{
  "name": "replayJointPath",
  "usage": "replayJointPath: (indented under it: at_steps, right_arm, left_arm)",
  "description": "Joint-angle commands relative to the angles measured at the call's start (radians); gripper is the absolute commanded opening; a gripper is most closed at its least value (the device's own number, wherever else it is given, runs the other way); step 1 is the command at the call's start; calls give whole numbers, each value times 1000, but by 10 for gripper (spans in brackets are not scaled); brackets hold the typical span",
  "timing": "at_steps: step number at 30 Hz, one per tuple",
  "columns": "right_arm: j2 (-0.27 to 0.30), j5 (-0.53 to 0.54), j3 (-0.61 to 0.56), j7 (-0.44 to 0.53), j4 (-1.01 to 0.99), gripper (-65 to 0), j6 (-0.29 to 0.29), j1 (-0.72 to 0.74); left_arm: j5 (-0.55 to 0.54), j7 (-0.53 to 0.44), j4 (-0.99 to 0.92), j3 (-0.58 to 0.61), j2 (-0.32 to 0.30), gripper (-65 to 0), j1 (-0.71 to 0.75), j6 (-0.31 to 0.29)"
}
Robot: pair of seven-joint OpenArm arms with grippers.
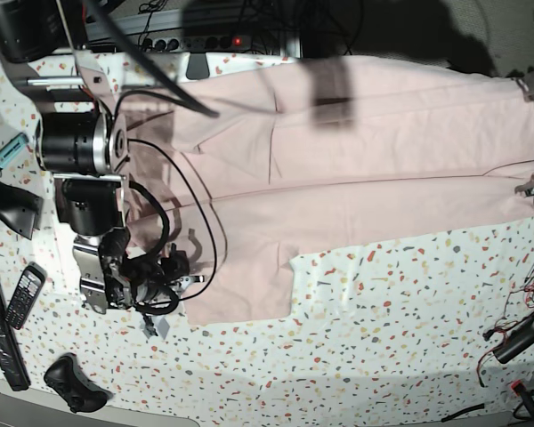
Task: Fold the T-shirt properly
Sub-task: 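Grasp the folded edge with the right gripper and fold it further inward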
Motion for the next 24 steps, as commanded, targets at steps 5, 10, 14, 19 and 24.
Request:
replayJointPath:
  at_steps: [5, 10, 14, 19, 24]
  right_arm:
    - [54, 5, 1, 26, 11, -650, 0, 28]
    - [111, 104, 1, 31, 16, -650, 41, 28]
    - [130, 183, 2, 8, 77, -650, 124, 27]
    - [130, 215, 2, -40, 179, -650, 124, 27]
    - [130, 214, 2, -62, 237, -650, 124, 27]
  left_arm:
    - [-127, -53, 12, -4, -26, -650, -19, -14]
    - [-162, -87, 29, -6, -26, -650, -19, -14]
    - [-163, -71, 64, -7, -33, -650, -19, -14]
    - [-218, 2, 128, -28, -44, -650, -16, -14]
    - [-288, 110, 184, -153, -45, -650, -5, -32]
